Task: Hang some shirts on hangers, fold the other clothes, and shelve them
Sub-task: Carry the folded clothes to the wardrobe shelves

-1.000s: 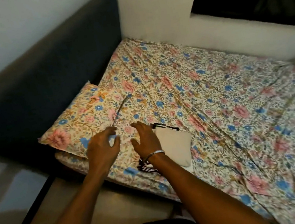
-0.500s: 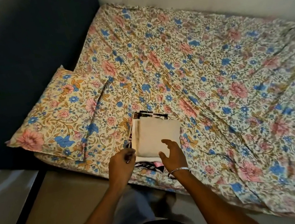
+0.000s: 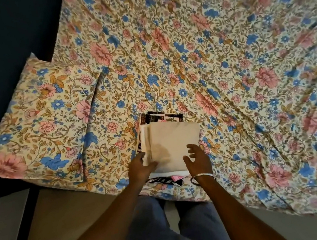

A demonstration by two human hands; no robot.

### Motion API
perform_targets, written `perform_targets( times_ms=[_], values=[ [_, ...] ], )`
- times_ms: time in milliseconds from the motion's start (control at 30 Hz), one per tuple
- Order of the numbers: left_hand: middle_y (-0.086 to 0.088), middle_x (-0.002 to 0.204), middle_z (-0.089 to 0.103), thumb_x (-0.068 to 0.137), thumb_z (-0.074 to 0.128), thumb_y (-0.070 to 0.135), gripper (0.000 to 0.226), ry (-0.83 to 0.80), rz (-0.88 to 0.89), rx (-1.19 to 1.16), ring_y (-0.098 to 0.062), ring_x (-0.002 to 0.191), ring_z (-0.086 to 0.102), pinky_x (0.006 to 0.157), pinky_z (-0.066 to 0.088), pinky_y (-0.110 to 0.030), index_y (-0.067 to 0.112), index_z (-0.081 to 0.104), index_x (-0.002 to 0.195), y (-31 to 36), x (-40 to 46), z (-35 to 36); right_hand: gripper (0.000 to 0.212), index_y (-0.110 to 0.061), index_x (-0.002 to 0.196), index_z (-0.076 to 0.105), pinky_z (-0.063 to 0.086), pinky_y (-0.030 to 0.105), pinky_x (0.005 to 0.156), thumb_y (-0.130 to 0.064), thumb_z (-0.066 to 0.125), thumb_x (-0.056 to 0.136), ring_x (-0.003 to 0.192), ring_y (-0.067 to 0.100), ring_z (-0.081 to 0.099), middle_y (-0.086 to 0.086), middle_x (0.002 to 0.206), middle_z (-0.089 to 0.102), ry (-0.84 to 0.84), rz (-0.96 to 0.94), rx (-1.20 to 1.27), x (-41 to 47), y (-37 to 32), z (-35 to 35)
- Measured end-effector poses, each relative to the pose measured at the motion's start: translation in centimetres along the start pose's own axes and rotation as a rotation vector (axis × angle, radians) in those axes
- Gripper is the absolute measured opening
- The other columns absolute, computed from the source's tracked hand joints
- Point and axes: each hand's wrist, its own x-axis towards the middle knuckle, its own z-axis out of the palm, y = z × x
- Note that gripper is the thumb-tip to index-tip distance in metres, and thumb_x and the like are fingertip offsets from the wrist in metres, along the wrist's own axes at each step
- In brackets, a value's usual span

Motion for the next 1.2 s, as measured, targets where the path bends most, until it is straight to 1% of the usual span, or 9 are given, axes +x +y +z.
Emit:
perform_targets(
  times_ms=[133, 300, 467, 600, 733, 833, 900, 1033, 1200],
  values=[
    [-0.014, 0.118, 0.071, 0.071, 0.092, 0.024, 0.056, -0.094, -0.237, -0.251, -0.025, 0.096, 0.067, 0.074, 0.054, -0.029, 0.003, 0.067, 0.117, -0.1, 3.6, 0.5, 0.035, -0.017, 0.121, 0.063, 0.054, 0.032, 0.082, -0.013, 0.073, 0.087, 0.089, 0.017, 0.066, 0.005, 0.104, 0.07, 0.038, 0.058, 0.045, 3.1, 1.2, 2.4],
    [-0.007, 0.12, 0.068, 0.019, 0.095, 0.067, 0.123, -0.138, -0.297, -0.257, -0.03, 0.11, 0.066, 0.09, 0.059, -0.048, 0.01, 0.059, 0.121, -2.4, 7.3, 3.8, 0.043, -0.014, 0.121, 0.063, 0.053, 0.04, 0.093, -0.017, 0.08, 0.082, 0.103, 0.026, 0.066, 0.008, 0.11, 0.069, 0.167, 0.211, 0.122, 6.0, 3.9, 2.8],
    [-0.004, 0.118, 0.066, 0.062, 0.095, 0.035, 0.075, -0.087, -0.305, -0.227, -0.028, 0.108, 0.064, 0.066, 0.058, -0.034, 0.008, 0.06, 0.124, -0.8, 7.5, 5.0, 0.094, -0.013, 0.148, 0.037, 0.049, 0.047, 0.101, -0.023, 0.089, 0.071, 0.119, 0.033, 0.059, 0.015, 0.137, 0.057, -0.053, 0.465, 0.228, 9.2, 6.1, 1.6],
    [-0.008, 0.114, 0.073, 0.061, 0.097, 0.031, 0.073, -0.044, -0.28, -0.271, -0.024, 0.098, 0.071, 0.069, 0.059, -0.029, 0.01, 0.066, 0.124, -1.4, 8.3, 4.9, 0.114, -0.014, 0.158, 0.015, 0.039, 0.048, 0.112, -0.02, 0.09, 0.072, 0.135, 0.034, 0.047, 0.011, 0.152, 0.043, -0.108, 0.557, 0.366, 10.1, 6.7, 1.7],
    [-0.009, 0.118, 0.071, 0.043, 0.102, 0.044, 0.102, -0.012, -0.278, -0.214, -0.028, 0.102, 0.07, 0.082, 0.062, -0.046, 0.01, 0.058, 0.129, -2.1, 9.3, 4.7, 0.089, -0.008, 0.143, 0.045, 0.045, 0.043, 0.106, -0.029, 0.092, 0.069, 0.128, 0.034, 0.053, 0.014, 0.14, 0.056, -0.14, 0.557, 0.265, 10.8, 7.0, 1.8],
    [-0.007, 0.121, 0.068, 0.06, 0.098, 0.028, 0.079, -0.068, -0.312, -0.188, -0.028, 0.105, 0.066, 0.089, 0.056, -0.04, 0.004, 0.06, 0.125, -0.9, 9.0, 4.9, 0.091, -0.013, 0.128, 0.061, 0.05, 0.044, 0.102, -0.06, 0.09, 0.055, 0.117, 0.031, 0.062, 0.009, 0.127, 0.066, -0.154, 0.596, 0.178, 11.1, 7.3, 1.9],
    [-0.009, 0.118, 0.064, 0.07, 0.093, 0.024, 0.07, -0.067, -0.31, -0.095, -0.028, 0.107, 0.062, 0.09, 0.053, -0.039, 0.002, 0.058, 0.126, -0.4, 8.9, 5.4, 0.09, -0.018, 0.116, 0.066, 0.054, 0.045, 0.093, -0.076, 0.08, 0.049, 0.104, 0.027, 0.067, 0.005, 0.112, 0.071, -0.041, 0.471, 0.008, 10.6, 6.8, 1.9],
    [-0.015, 0.11, 0.07, 0.074, 0.091, 0.025, 0.06, -0.05, -0.165, 0.041, -0.032, 0.1, 0.066, 0.083, 0.054, -0.039, 0.004, 0.062, 0.121, 0.4, 8.3, 6.5, 0.041, -0.018, 0.105, 0.066, 0.053, 0.037, 0.08, -0.039, 0.08, 0.073, 0.092, 0.025, 0.061, 0.005, 0.096, 0.068, 0.173, 0.016, -0.42, 7.6, 2.8, 2.7],
    [-0.016, 0.107, 0.07, 0.082, 0.083, 0.035, 0.051, -0.04, -0.049, 0.198, -0.035, 0.098, 0.066, 0.074, 0.044, -0.033, 0.008, 0.062, 0.12, 0.6, 7.1, 7.2, 0.048, -0.016, 0.103, 0.064, 0.049, 0.034, 0.065, -0.035, 0.084, 0.063, 0.086, 0.028, 0.062, 0.007, 0.091, 0.066, 0.017, -0.153, -0.55, 4.4, 1.0, 6.2]
  ],
)
